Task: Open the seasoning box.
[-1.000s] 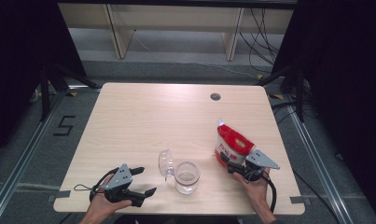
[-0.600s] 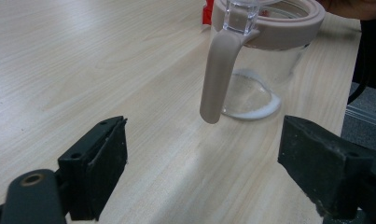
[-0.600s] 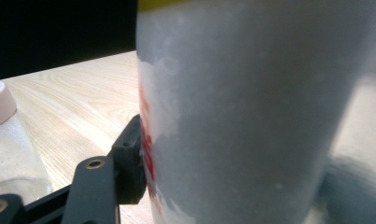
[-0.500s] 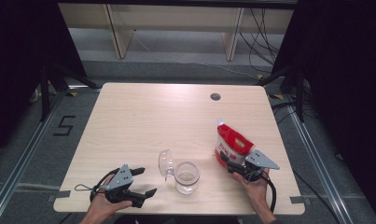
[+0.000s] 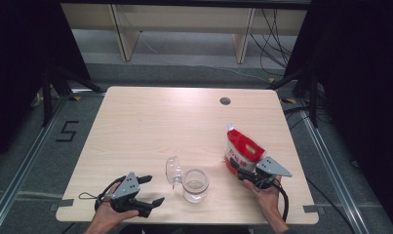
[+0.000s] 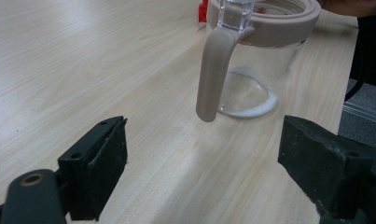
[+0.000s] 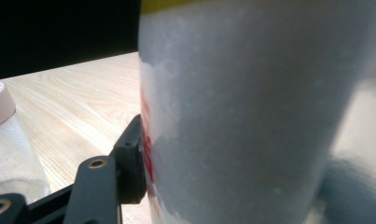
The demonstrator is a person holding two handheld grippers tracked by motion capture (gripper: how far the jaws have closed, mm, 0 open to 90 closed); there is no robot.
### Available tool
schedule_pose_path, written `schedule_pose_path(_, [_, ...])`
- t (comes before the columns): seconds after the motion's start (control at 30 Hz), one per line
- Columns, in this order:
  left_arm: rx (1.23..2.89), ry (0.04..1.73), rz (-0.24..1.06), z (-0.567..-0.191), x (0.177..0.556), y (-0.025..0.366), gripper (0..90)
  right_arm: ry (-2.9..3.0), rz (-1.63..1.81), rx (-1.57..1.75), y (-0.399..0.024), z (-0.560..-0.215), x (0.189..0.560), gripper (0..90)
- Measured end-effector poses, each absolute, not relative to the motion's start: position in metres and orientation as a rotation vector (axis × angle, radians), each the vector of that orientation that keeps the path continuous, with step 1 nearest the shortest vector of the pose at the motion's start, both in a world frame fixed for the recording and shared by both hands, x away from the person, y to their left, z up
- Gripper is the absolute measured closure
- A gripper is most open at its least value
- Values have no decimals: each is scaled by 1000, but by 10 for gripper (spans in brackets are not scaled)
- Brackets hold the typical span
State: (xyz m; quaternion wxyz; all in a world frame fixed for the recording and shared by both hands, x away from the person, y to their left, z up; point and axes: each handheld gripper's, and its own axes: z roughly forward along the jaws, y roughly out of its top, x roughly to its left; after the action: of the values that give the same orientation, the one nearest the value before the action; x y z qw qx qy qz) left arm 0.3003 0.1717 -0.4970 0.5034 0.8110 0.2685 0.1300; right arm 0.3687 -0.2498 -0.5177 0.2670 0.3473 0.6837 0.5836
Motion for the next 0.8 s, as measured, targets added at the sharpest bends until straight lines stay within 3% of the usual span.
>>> schedule_pose_path(0.8, [1955, 649, 321, -496, 301, 174, 155, 1946, 1439, 822, -256, -505, 366, 457])
